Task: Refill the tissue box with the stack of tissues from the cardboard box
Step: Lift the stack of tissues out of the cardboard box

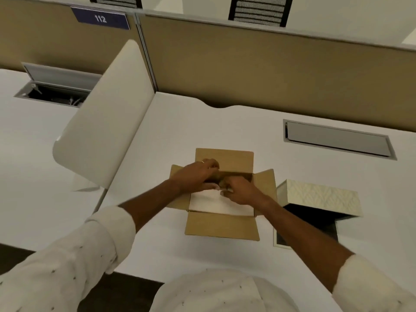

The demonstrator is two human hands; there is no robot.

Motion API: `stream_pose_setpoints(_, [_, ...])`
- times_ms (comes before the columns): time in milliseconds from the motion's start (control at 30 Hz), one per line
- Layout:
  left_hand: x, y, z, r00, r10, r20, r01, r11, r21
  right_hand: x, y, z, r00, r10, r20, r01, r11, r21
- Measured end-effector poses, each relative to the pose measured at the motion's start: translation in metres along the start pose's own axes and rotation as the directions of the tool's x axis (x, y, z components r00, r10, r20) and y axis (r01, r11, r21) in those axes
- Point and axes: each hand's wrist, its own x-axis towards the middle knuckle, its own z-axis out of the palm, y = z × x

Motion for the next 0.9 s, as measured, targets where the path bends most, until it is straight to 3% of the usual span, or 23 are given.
stream_pose_setpoints(100, [0.017, 0.011, 0.007, 0.935, -0.152, 0.321, 0.214, 0.963, -0.167, 0.016, 0.016, -0.011, 0.953, 0.117, 0.279, -0.107, 0.993, -0.049])
stream_pose_setpoints(200, [0.03, 0.012, 0.023, 0.784, -0.285, 0.551, 0.37, 0.928, -0.046, 0.034, 0.027, -0.018, 0.849, 0.245, 0.468, -0.18, 0.967, -0.179])
stream_pose_setpoints(300, [0.041, 0.014, 0.031, 0.638, -0.339, 0.691, 0.395, 0.915, 0.083, 0.047, 0.031, -0.018, 0.768, 0.336, 0.545, -0.199, 0.934, -0.296])
stream_pose_setpoints(367, [0.046, 0.015, 0.036, 0.595, -0.331, 0.733, 0.388, 0.916, 0.098, 0.052, 0.032, -0.017, 0.727, 0.371, 0.578, -0.231, 0.925, -0.303])
stream_pose_setpoints(467, [0.049, 0.014, 0.037, 0.578, -0.32, 0.751, 0.407, 0.911, 0.075, 0.056, 0.034, -0.015, 0.673, 0.384, 0.632, -0.277, 0.923, -0.265])
stream_pose_setpoints(700, [0.045, 0.014, 0.039, 0.559, -0.287, 0.778, 0.42, 0.907, 0.033, 0.054, 0.038, -0.005, 0.631, 0.346, 0.694, -0.335, 0.929, -0.159])
stream_pose_setpoints(900, [0.04, 0.017, 0.049, 0.578, -0.309, 0.755, 0.324, 0.936, 0.135, 0.047, 0.04, 0.008, 0.617, 0.329, 0.714, -0.412, 0.909, -0.062])
